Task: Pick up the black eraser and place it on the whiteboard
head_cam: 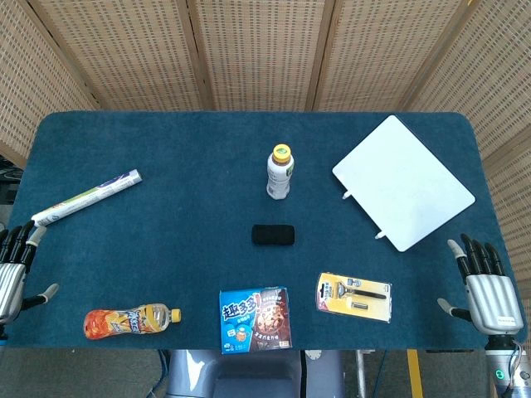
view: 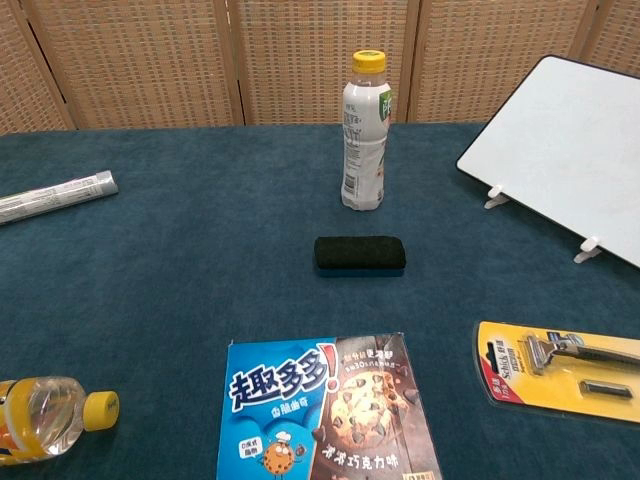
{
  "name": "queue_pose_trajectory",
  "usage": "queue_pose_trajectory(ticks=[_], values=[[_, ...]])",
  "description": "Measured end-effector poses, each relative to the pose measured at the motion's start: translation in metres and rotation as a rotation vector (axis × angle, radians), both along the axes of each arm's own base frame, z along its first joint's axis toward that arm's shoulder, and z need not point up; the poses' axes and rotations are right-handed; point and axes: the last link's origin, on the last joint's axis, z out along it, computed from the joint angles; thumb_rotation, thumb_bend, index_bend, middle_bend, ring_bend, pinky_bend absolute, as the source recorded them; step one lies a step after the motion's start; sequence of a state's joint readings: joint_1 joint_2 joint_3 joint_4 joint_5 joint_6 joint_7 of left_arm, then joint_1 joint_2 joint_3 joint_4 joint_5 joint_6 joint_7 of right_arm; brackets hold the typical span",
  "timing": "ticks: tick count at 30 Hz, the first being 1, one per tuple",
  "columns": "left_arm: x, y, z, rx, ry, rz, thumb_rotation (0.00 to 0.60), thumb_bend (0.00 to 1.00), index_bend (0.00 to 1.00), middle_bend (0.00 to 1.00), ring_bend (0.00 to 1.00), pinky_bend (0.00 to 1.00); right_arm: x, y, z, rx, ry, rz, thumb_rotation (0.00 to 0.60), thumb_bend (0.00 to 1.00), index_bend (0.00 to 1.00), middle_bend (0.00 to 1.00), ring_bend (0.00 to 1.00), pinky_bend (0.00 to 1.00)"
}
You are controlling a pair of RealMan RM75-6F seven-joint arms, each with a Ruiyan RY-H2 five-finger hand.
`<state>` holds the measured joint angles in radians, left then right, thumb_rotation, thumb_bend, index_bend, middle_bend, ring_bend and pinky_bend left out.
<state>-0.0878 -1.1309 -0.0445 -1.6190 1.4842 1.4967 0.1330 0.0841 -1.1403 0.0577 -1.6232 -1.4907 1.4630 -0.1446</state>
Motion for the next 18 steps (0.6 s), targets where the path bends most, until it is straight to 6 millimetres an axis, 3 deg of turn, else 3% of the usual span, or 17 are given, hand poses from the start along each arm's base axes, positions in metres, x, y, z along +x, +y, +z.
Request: queue_pose_trajectory(ticks=[18], values=[[0.001, -0.0021, 0.0016, 0.005, -0.002, -0.004, 0.6, 0.17, 0.0, 0.0, 0.0, 0.0, 0.0013, 0.0011, -0.0013, 0.009, -0.008, 0.004, 0.6, 0.0, 0.03, 0.0, 0.0, 0.0]])
